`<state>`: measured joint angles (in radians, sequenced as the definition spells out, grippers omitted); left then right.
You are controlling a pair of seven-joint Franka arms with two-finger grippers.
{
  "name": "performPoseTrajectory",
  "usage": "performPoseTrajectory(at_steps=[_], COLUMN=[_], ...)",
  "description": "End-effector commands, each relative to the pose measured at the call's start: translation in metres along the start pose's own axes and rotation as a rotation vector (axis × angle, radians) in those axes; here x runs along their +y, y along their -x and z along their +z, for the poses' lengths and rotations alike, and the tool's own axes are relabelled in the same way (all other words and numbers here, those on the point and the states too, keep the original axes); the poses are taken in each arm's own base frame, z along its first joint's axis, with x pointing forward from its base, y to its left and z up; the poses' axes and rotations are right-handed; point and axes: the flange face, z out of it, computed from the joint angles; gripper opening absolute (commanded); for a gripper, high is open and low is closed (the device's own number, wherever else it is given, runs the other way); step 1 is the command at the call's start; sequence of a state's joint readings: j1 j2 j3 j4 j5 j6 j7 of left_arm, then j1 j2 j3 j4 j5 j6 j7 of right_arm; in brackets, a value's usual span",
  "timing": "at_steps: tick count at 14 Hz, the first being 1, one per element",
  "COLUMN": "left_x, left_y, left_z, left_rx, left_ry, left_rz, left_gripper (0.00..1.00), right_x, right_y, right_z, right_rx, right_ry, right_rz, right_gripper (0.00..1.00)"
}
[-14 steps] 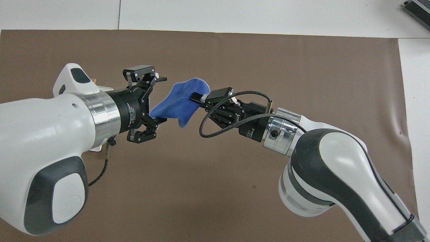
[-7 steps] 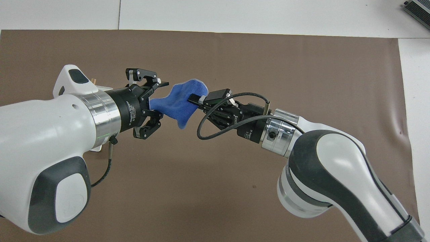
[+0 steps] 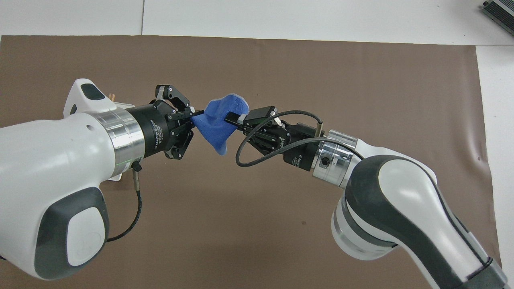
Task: Right arm passes towel to left arm to hang
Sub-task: 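Close the left gripper on the towel while the right gripper releases it, then carry the towel with the left gripper over the sticks while the right gripper retracts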
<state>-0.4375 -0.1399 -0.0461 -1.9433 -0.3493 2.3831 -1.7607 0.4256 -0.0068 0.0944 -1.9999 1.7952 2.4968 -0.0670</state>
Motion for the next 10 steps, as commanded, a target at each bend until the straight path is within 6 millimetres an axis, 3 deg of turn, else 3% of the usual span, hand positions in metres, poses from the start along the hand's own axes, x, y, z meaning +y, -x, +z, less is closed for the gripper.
performPoseTrajectory(at_steps=[1,2,3,4,7,10], left_x=[0.0,0.001,0.002,0.001,0.006,0.014], left_y=[-0.005,-0.007,-0.008,-0.009,-0.019,-0.038], left_z=[0.0,-0.001,-0.002,-0.002,-0.004,-0.01], left_rx=[-0.004,-0.002,0.0,0.002,0.018,0.059], left_ry=[0.014,0.017,0.016,0.013,0.022,0.043], left_rz=[0.011,0.014,0.014,0.016,0.017,0.026], left_gripper=[0.0,0.0,0.0,0.0,0.0,0.0], right_x=[0.001,0.001,-0.001,-0.002,0.0,-0.001], right_y=[0.001,0.0,-0.002,-0.004,-0.002,-0.017], right_z=[-0.002,-0.003,-0.006,-0.011,-0.011,-0.012], right_rx=[0.018,0.022,0.047,0.097,0.158,0.166], right_ry=[-0.017,-0.01,-0.009,-0.006,0.015,0.151], right_rz=[-0.006,-0.016,-0.017,-0.022,-0.037,-0.228], right_gripper=[0.0,0.22,0.72,1.0,1.0,1.0])
